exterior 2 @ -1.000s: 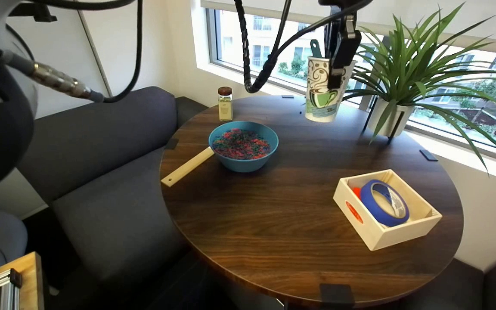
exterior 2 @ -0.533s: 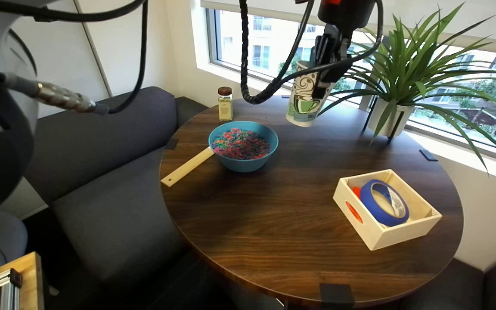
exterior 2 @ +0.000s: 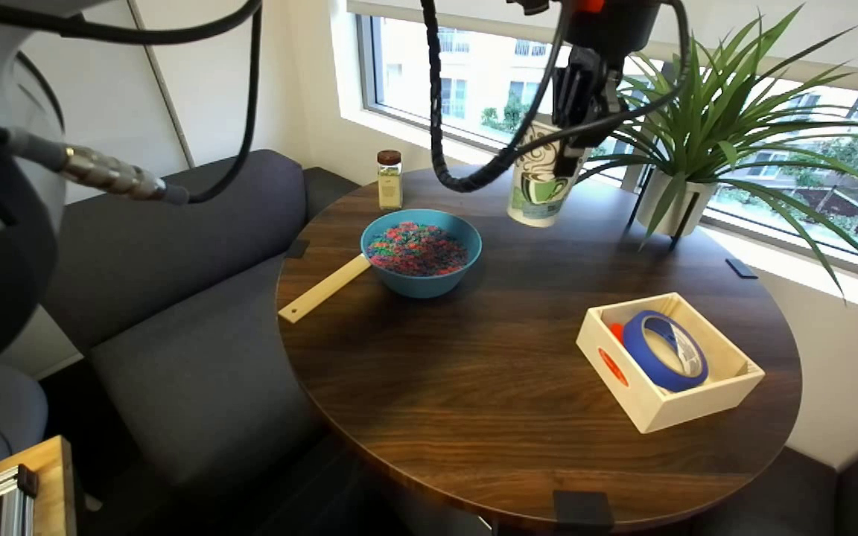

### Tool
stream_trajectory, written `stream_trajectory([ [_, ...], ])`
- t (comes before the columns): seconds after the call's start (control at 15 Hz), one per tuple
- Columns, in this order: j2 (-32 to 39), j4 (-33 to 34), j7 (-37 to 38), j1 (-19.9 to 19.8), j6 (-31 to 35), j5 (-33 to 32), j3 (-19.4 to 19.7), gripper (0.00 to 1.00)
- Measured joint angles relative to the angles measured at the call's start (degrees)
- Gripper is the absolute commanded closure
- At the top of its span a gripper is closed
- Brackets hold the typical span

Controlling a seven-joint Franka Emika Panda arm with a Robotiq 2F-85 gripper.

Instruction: Put the cup on the table

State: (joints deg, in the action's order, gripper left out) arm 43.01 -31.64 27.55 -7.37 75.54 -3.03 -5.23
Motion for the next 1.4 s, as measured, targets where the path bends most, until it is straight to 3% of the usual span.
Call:
stream_trajectory([
  [0.27,0.04,-2.28,-15.22,-2.67,6.92,-2.08,0.28,1.00],
  [0.6,-0.66,-8.12,-30.22,-7.97,16.61,2.48,-2.72,0.98],
  [1.0,-2.64,-13.28,-31.76,-9.92,16.92,4.18,-3.74,1.00],
  [1.4,-2.60,-14.34,-43.60,-6.99,20.44,3.01,-4.53,1.00],
])
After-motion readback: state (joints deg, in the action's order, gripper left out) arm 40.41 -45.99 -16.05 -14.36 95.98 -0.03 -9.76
